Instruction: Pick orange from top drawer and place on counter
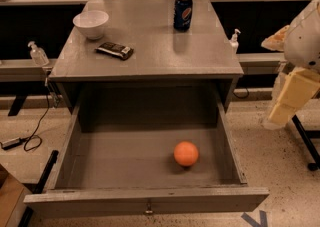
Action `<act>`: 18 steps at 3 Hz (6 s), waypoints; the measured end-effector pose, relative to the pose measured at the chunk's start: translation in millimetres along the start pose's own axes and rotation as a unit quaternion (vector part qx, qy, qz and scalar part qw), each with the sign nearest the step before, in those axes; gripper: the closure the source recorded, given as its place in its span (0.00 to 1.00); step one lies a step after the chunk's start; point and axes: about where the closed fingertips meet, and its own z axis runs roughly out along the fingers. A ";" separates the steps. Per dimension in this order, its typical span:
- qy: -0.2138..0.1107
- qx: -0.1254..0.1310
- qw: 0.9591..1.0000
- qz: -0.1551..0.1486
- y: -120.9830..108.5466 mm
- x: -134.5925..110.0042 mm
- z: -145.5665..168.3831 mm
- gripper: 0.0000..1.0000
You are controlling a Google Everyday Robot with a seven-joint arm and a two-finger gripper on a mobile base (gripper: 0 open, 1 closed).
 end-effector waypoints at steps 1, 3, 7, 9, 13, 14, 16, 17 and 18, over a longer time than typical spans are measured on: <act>-0.059 -0.026 0.998 -0.008 4.6 -5.3 55.8 0.00; -0.057 -0.052 0.997 -0.009 11.2 -9.4 96.9 0.00; -0.137 -0.104 0.985 0.012 29.4 -35.6 240.6 0.00; -0.123 -0.096 0.988 0.011 36.7 -36.2 243.0 0.00; -0.142 -0.107 0.981 0.072 42.6 -15.3 347.1 0.18; -0.143 -0.120 0.978 0.097 50.4 -6.3 362.9 0.42; -0.170 -0.110 0.976 0.082 57.4 -32.2 341.4 0.96; -0.195 -0.089 0.974 0.074 49.4 -43.7 307.8 1.00; -0.215 -0.059 0.971 0.079 24.9 -45.2 251.9 1.00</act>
Offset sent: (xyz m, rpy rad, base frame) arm 0.0353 0.0251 -0.1195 0.1397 0.0804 0.0739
